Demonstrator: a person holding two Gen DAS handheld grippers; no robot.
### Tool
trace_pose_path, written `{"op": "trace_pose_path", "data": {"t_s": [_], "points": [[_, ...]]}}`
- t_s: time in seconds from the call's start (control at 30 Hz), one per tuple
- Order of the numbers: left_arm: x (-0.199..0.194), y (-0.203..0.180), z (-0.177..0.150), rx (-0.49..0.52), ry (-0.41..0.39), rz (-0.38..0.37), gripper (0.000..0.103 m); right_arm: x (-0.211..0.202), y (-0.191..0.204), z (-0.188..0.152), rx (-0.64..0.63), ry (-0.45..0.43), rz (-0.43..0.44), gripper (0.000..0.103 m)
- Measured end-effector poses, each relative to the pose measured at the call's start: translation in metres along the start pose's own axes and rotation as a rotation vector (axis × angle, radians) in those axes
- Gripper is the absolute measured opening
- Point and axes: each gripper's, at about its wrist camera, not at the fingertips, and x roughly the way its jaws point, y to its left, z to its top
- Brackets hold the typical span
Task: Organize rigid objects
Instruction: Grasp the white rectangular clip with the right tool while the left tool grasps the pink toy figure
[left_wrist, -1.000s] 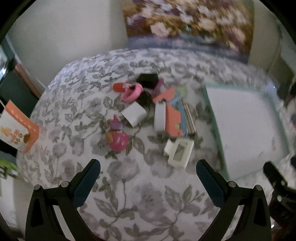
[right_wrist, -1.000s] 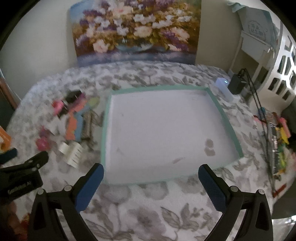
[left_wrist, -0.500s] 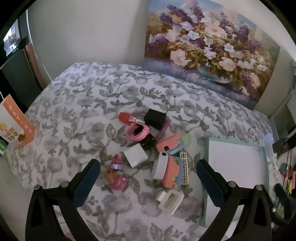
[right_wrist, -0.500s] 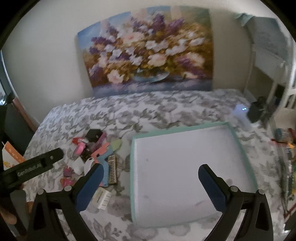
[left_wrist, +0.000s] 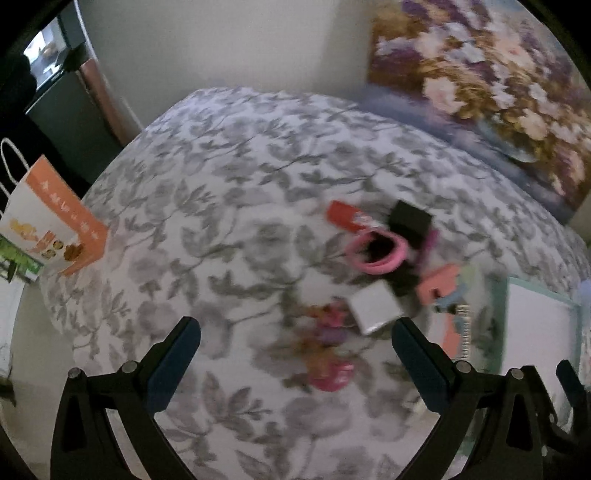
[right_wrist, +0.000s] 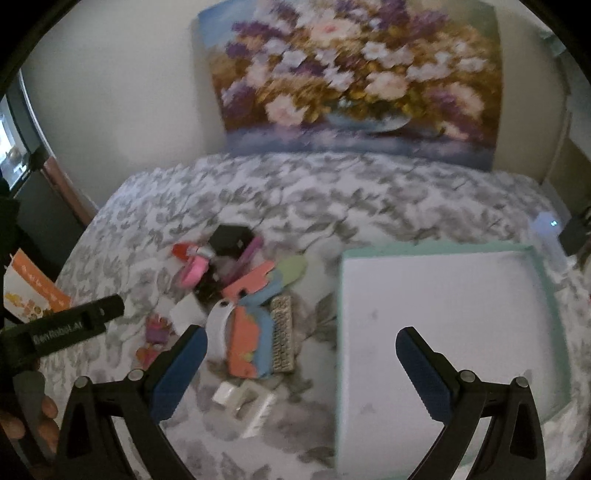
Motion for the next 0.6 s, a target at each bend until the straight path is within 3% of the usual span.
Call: {"op": "trace_pose_path", "data": {"t_s": [0.23,0.6], "points": [[0.017,0.021,-0.002,-0.024,0.066,-0.028,0.103,0.021,0.024,-0.019,-0.026,0.078,0.02,0.103],[0.046,0.013,-0.008,-0.013,0.167,-0.092,0.103,0.056,0.032,-0.047,0.011,0.201,0.027,0.103]]}}
